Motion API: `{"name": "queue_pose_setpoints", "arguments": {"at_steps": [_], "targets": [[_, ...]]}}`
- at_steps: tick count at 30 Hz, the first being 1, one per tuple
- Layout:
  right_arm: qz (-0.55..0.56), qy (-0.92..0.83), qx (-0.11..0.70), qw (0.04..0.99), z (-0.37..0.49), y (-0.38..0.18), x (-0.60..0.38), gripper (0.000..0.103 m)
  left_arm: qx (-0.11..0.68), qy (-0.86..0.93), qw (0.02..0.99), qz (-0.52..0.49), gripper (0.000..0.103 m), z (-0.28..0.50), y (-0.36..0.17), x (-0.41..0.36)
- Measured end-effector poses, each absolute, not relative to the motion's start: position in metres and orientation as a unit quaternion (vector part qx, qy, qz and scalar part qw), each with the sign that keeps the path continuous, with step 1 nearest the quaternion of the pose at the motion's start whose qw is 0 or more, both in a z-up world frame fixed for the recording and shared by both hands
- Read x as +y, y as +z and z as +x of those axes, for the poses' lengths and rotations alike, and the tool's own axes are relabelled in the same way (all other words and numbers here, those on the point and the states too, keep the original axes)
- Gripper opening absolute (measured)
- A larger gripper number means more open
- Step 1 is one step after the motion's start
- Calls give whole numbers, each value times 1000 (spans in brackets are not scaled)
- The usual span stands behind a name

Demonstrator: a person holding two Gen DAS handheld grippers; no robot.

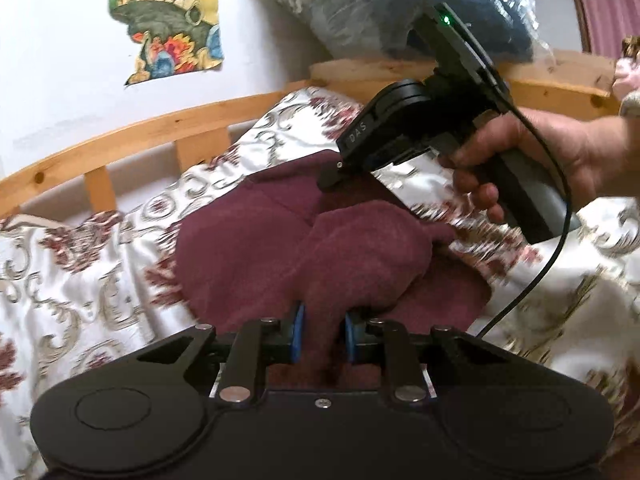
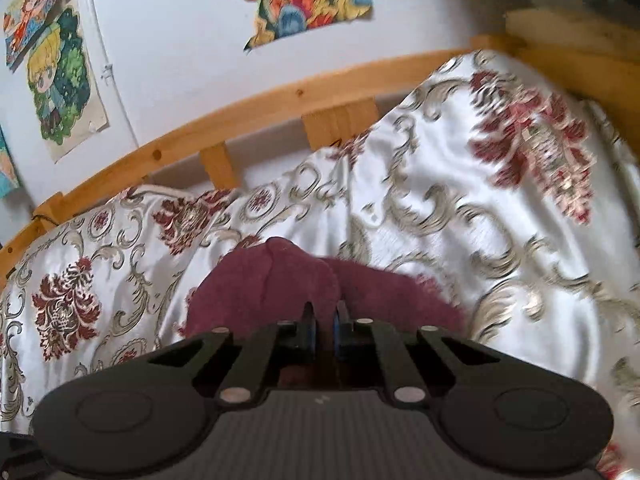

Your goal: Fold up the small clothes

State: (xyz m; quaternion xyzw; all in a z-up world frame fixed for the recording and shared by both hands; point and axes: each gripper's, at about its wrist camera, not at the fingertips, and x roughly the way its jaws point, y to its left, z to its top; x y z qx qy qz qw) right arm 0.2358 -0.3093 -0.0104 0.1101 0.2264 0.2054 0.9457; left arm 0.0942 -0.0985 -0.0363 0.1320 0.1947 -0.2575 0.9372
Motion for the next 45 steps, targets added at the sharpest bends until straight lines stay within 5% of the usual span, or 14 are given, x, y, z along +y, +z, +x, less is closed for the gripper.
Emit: {"name": "queue_pose_setpoints", "arguments": {"at_steps": [16,24,27,40,43,45], "targets": [[165,151,257,940,226,-58,-363,12,212,-299,919,145,23,91,-49,-117],[167,154,262,938,209,-56,-367,57,219,-312,914,138,25,92,-47,-114],[177,162,277,930,196,-60,-369,64,220,-317,911,146,26,90,-48,-115],[163,132,297,932,145,-95,-373,54,231,-328,901,162,30,78,-51,-120],[151,133,296,934,141,-91,-372,57,249,-326,905,110,37,82,-41,-108],[143,132,293,936,141,-85,-373,62,256,-330,906,69,53,82,-36,-98]]}}
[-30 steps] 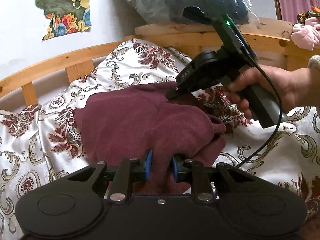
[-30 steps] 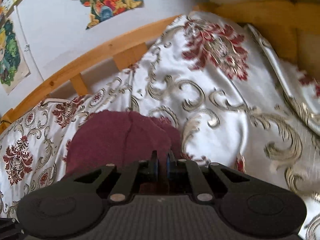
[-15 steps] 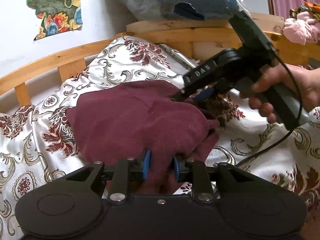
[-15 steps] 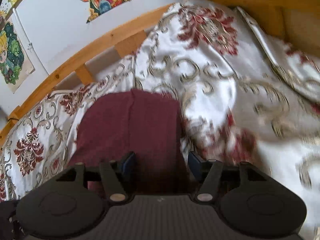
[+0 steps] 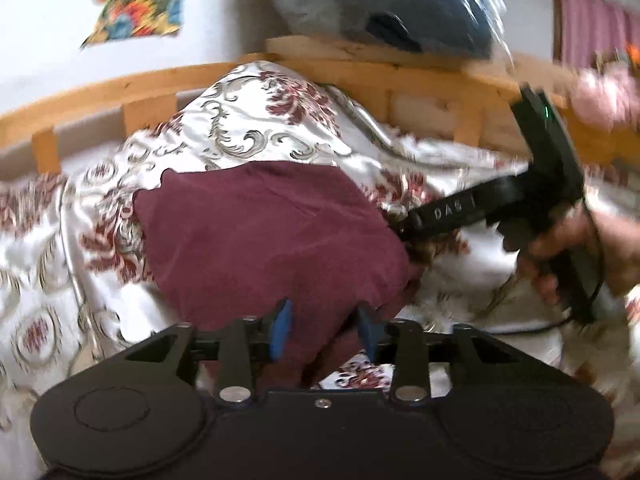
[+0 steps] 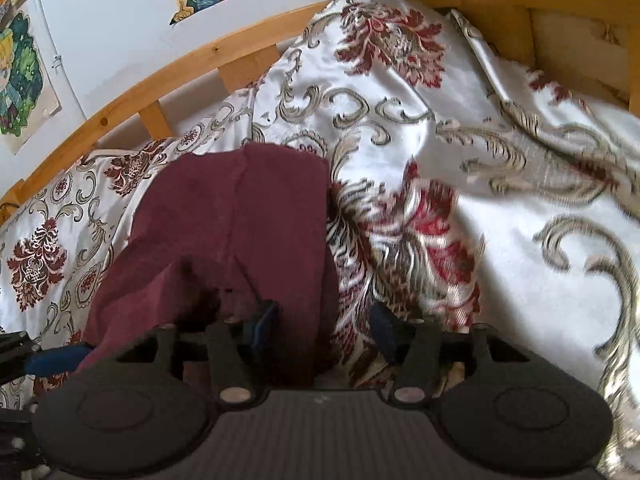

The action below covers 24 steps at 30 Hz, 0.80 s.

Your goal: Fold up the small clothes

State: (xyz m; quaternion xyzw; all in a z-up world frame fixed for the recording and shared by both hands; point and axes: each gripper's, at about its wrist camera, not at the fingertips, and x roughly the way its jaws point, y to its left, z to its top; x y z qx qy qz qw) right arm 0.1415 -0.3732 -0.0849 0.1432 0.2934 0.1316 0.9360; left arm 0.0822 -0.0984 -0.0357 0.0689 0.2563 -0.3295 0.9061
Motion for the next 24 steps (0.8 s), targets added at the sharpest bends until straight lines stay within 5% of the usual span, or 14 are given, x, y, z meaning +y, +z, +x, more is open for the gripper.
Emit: {"name": "queue_pose_setpoints", "arguments": {"at_steps": [3,7,15,24], "targets": [[122,129,277,944,145,-67,-374,72,256,-322,912,-1,71,80,-27,-83],[95,145,252,952,162,-34,-366,81,257,-293,918,-75,77,87,-21,-66],[6,247,242,938,222,20,-283,81,346,-222,901,-141,78,120,-47,-59],[-96,308,249,913,267,29,-188,49,369,-242,889,-127,75,125,-59,-61]]}}
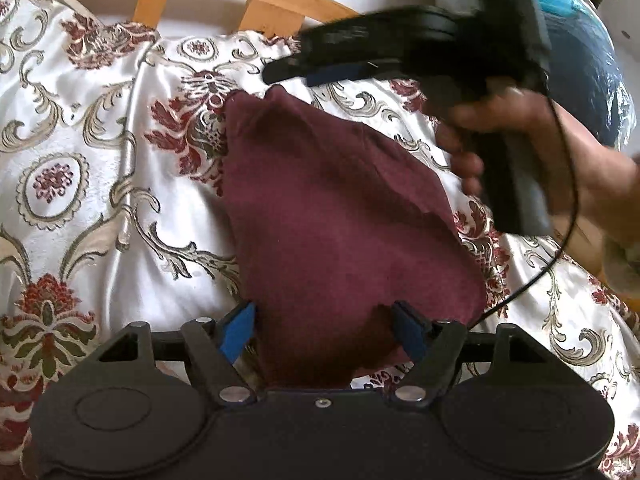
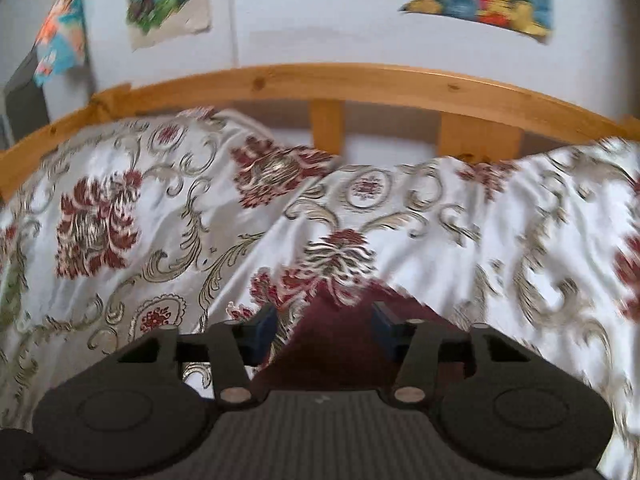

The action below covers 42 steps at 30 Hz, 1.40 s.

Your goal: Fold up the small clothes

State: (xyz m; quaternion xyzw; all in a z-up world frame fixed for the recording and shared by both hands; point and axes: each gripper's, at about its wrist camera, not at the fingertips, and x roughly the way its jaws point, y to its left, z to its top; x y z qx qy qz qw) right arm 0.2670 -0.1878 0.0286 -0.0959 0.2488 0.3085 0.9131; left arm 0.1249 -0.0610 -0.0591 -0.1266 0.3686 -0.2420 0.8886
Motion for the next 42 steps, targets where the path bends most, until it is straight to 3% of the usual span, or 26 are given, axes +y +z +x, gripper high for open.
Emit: {"name": "queue_pose_setpoints", "arguments": {"at_steps": [6,12,17,25,28,30,32,36,42], "targets": [[-193,309,261,894,280,14,-148,43,375,-248,883,-135,74,129,-63,-58],[-255,302,279,875,288,-1,-128,16,373,-252,884,-129,74,131,-64,-58],[-257,307,248,882,282,10,-120,5,372,-253,884,-127,73,131,-65,-60],[-238,310,237,889,300,19,-110,1,369,-255,886,-119,73,130,-65,-61],[-210,308,242,896,299,24,-124,17,372,-256,884,-122,73,131,-65,-60],[-200,299,238,902,290,27,-140,46,373,-256,883,-124,73,132,-65,-60],[-179,286,238,911,278,27,-162,57,373,-255,884,-122,73,132,-65,-61],[-118,246,249,929,246,16,-219,73,373,-254,885,-118,73,131,-65,-62],[-19,195,268,943,192,-18,-304,90,371,-257,884,-119,74,131,-66,-62]]}}
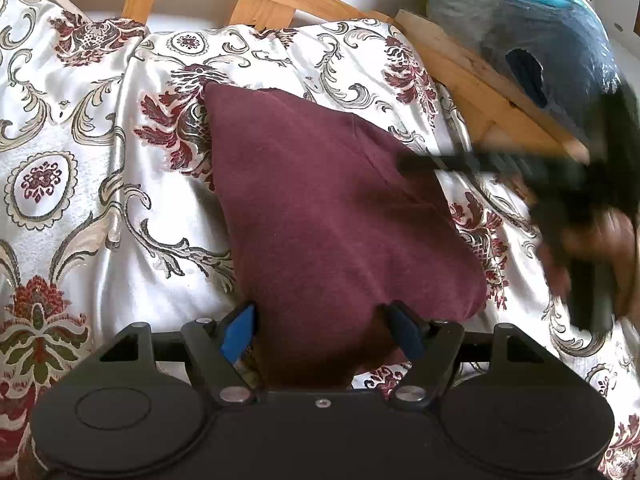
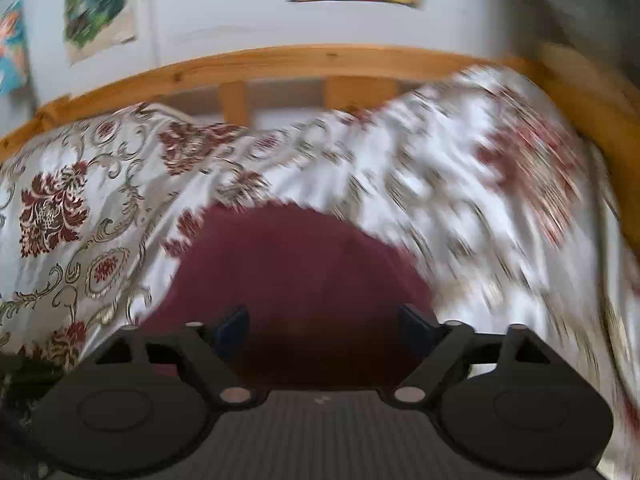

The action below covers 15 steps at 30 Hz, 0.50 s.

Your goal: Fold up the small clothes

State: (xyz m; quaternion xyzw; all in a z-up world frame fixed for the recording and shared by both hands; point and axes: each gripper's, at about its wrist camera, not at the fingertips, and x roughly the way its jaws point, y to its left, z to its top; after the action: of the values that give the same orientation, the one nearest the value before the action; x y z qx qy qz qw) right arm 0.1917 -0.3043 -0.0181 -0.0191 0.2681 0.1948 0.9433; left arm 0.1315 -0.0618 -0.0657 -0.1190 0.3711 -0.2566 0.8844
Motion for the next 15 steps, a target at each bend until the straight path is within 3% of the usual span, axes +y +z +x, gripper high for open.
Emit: {"name": "queue_pose_setpoints", "arguments": {"at_steps": [6,15], "targets": [[56,166,289,941,144,-63,-344,94,378,-261,878,-132,75,134,-68,-58],[39,131,286,948,117,-97,-355,103,369,-265,871,-188,86,128,-65,-44]]}}
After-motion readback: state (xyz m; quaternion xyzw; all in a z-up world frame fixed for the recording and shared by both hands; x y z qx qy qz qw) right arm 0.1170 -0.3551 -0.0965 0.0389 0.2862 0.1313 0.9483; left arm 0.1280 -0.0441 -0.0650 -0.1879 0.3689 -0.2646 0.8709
